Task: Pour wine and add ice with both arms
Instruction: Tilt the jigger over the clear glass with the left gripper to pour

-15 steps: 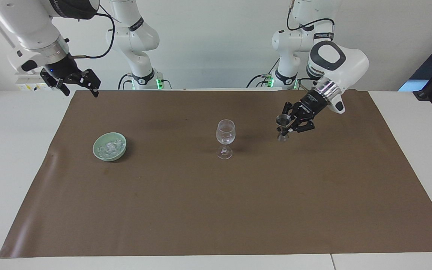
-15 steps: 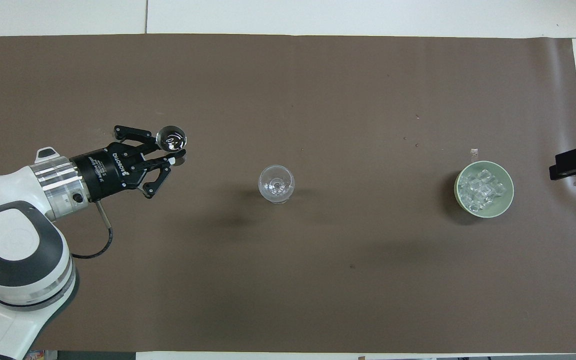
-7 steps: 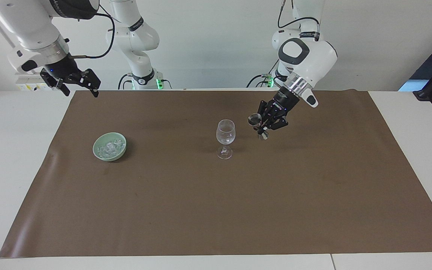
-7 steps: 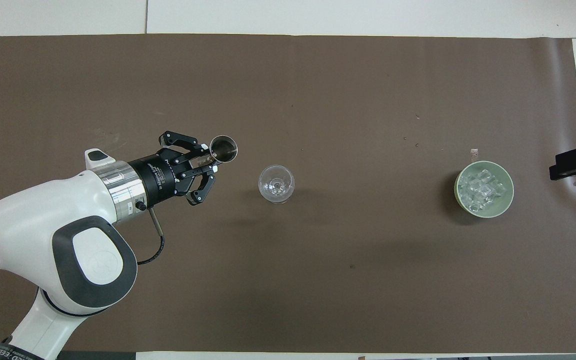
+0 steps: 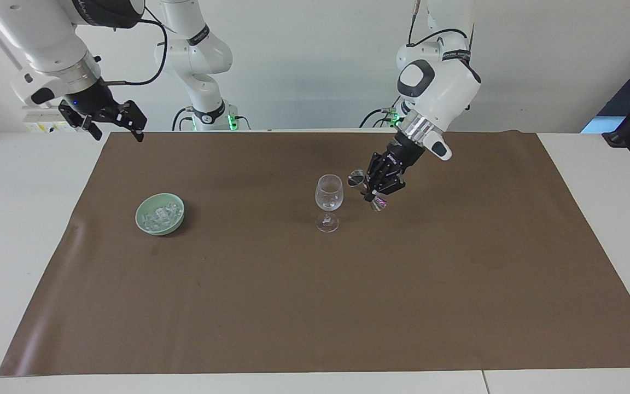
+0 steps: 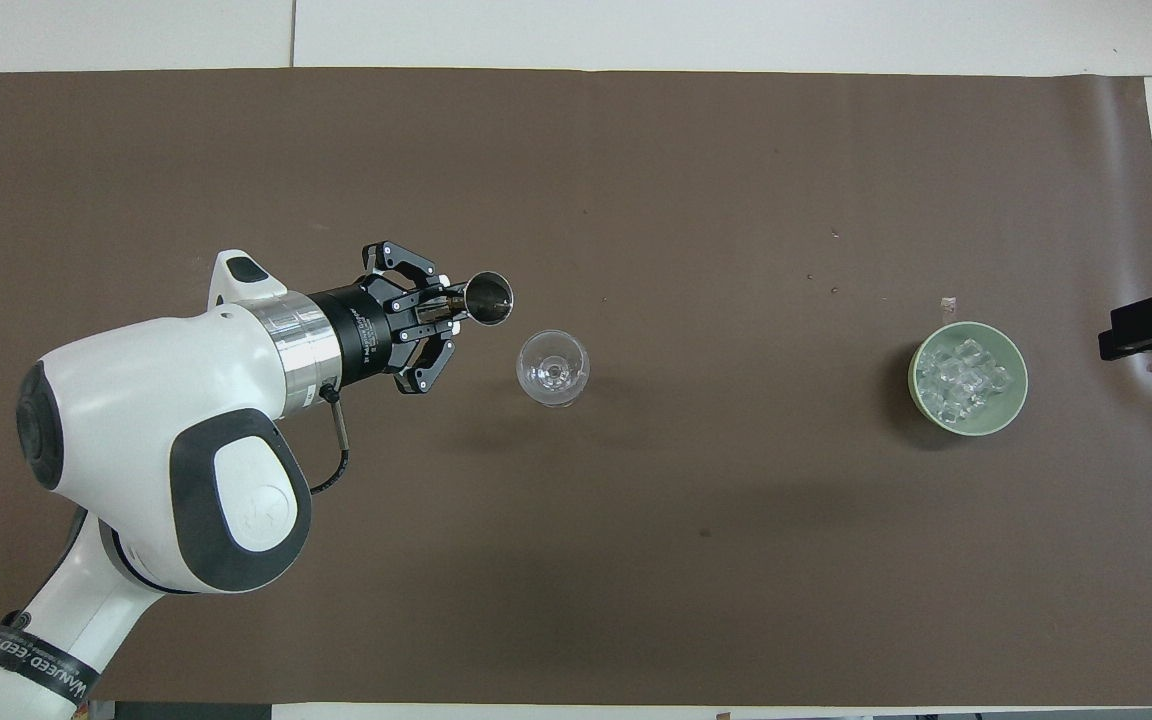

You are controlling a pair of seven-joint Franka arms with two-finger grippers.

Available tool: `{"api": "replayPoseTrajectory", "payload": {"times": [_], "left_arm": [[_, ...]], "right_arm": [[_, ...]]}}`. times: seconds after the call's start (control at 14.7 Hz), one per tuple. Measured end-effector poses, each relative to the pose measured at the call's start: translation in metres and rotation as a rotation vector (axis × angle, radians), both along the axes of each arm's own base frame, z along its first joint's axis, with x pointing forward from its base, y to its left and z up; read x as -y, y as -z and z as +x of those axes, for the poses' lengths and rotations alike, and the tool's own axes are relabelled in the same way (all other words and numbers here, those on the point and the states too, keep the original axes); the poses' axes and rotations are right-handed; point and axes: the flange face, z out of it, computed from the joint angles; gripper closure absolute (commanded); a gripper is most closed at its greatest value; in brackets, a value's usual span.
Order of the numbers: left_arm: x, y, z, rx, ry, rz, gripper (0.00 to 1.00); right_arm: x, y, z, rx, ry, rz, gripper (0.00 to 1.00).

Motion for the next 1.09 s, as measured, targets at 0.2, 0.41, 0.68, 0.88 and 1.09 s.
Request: {"api": "replayPoseTrajectory", "payload": {"times": [0.2, 0.41, 0.68, 0.88, 1.09], "left_arm": [[0.012, -0.001, -0.004, 0.043, 0.064, 0.070, 1.00], [0.027, -0.003, -0.012, 0.092, 0.137, 0.142, 1.00], [0.044, -0.004, -0.022, 0.142, 0.221, 0.219, 1.00], [0.050, -0.005, -0.025, 0.172, 0.266, 0.268, 1.00], [0.051, -0.005, -0.026, 0.202, 0.300, 0.321, 1.00]], "right_arm": [[0.000, 0.000, 0.000, 0.000, 0.000, 0.000, 0.00], [0.000, 0.000, 0.000, 0.000, 0.000, 0.000, 0.00], [0.000, 0.000, 0.000, 0.000, 0.000, 0.000, 0.00], [0.000, 0.000, 0.000, 0.000, 0.000, 0.000, 0.00], [0.000, 0.000, 0.000, 0.000, 0.000, 0.000, 0.00]]}}
